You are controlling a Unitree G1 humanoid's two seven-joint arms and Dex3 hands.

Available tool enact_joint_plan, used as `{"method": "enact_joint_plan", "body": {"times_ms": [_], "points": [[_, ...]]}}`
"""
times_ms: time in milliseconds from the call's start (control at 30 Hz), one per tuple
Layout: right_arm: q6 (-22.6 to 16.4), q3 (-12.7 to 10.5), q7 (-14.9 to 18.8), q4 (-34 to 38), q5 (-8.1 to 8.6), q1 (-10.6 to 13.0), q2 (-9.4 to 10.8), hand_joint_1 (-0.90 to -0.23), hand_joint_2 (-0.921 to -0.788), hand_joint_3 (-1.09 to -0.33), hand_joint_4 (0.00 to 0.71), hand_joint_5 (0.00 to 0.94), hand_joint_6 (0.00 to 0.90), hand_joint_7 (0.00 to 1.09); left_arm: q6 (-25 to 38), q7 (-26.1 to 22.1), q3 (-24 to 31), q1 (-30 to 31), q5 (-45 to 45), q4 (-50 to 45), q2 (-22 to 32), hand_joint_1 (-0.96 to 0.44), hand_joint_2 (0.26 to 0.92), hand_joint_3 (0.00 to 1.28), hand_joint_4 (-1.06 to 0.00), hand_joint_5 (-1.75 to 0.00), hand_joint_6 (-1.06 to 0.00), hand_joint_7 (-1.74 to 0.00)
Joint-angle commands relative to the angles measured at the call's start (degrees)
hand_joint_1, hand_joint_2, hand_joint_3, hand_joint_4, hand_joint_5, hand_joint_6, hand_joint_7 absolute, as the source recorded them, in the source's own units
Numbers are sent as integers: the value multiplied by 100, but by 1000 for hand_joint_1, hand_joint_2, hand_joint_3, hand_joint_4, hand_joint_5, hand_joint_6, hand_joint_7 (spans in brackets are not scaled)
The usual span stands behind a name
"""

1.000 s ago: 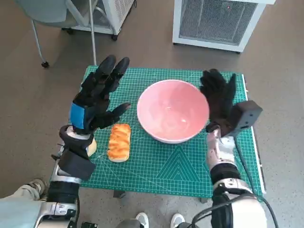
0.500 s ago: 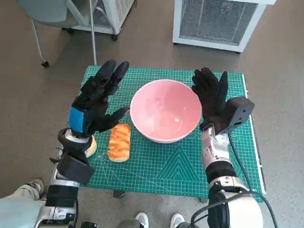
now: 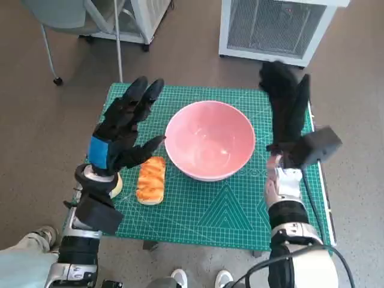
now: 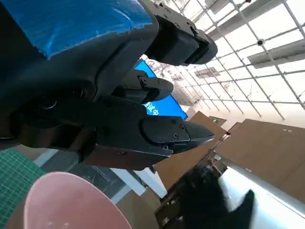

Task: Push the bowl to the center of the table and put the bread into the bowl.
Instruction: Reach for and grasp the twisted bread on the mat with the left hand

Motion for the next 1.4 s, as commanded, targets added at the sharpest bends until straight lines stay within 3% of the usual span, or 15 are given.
{"method": "enact_joint_plan", "body": {"times_ms": [33, 300, 500, 667, 967, 1400], "points": [[-367, 349, 513, -865, -55, 541, -158, -646, -921, -799, 225, 2, 40, 554, 44, -34, -46, -165, -45, -85, -1, -306, 921, 248, -395, -1, -421, -7], [-222, 777, 897, -2374, 26, 1141, -306, -672, -921, -795, 239, 7, 4, 648, 51, -218, 22, -337, -197, -88, 184, -301, 921, 244, -390, 0, -420, -6], [-44, 916, 884, -2951, -4, 1365, -363, -682, -921, -792, 245, 9, 0, 666, 105, -540, 188, -430, -371, -153, 612, -296, 921, 234, -380, 0, -419, -4], [80, 963, 806, -3256, -39, 1506, -370, -686, -921, -794, 248, 11, -1, 672, 237, -1012, 369, -425, -394, -254, 1311, -305, 921, 193, -358, -1, -416, -3], [225, 1011, 662, -3630, -42, 1728, -300, -688, -921, -803, 248, 10, -1, 676, 619, -2424, 679, -169, -812, -332, 2858, -336, 917, 64, -317, -1, -443, -12], [317, 1055, 672, -3564, 137, 1731, -145, -688, -921, -804, 248, 9, -1, 676, 313, -3567, 884, 37, -1200, 270, 4018, -286, 893, 11, -312, 0, -475, -19]]}}
